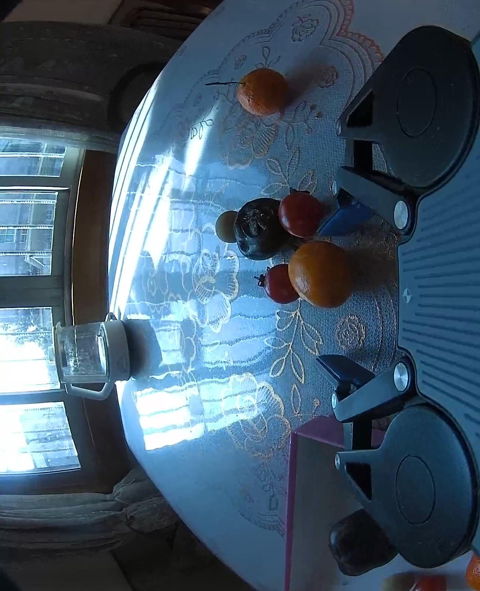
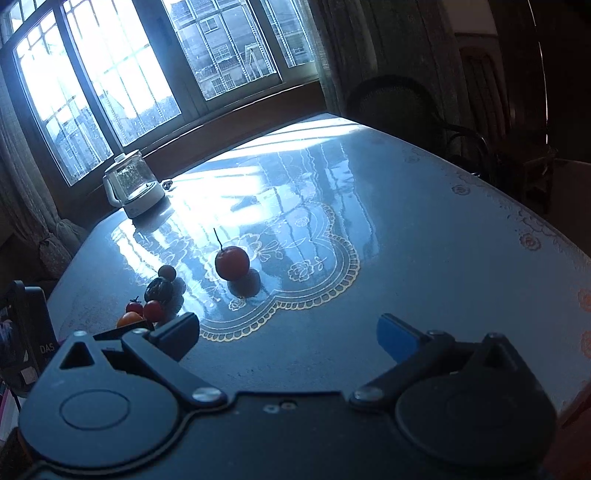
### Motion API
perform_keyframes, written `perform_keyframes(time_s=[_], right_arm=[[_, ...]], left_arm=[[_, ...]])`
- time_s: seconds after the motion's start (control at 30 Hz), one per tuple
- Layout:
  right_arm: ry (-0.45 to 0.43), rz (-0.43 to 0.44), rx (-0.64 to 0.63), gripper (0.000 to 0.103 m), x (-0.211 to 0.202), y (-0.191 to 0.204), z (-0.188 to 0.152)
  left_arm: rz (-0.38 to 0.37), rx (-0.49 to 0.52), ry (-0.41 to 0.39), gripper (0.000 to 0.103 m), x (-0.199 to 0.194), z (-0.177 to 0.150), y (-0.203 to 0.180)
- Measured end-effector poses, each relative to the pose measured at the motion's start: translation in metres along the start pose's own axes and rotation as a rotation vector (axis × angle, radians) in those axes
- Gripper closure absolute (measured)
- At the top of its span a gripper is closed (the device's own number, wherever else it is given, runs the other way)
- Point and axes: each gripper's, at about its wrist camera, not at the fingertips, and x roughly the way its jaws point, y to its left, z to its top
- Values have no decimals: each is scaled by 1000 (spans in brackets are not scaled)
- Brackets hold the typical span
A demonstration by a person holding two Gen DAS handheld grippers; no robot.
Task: Organize fruits
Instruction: 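Move the left gripper toward the large mandarin orange, then close the left gripper on the large mandarin and lift it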
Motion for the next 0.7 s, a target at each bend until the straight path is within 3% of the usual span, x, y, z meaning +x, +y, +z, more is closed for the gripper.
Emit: perform_keyframes(time_s=[0.1,0.33,0.4,0.7], right_arm=[[8,-1,5,0,3,-1,0],[6,1,6,0,4,0,2],[5,-2,9,0,5,0,2],[5,-4,15,0,5,-2,2]], left_arm=[[-11,-4,0,45,2,3,-1],[-32,-10,-8,57,3,4,-2],[-40,-2,-11,65,2,4,-5],[-41,-11,-4,65,-1,3,-4]])
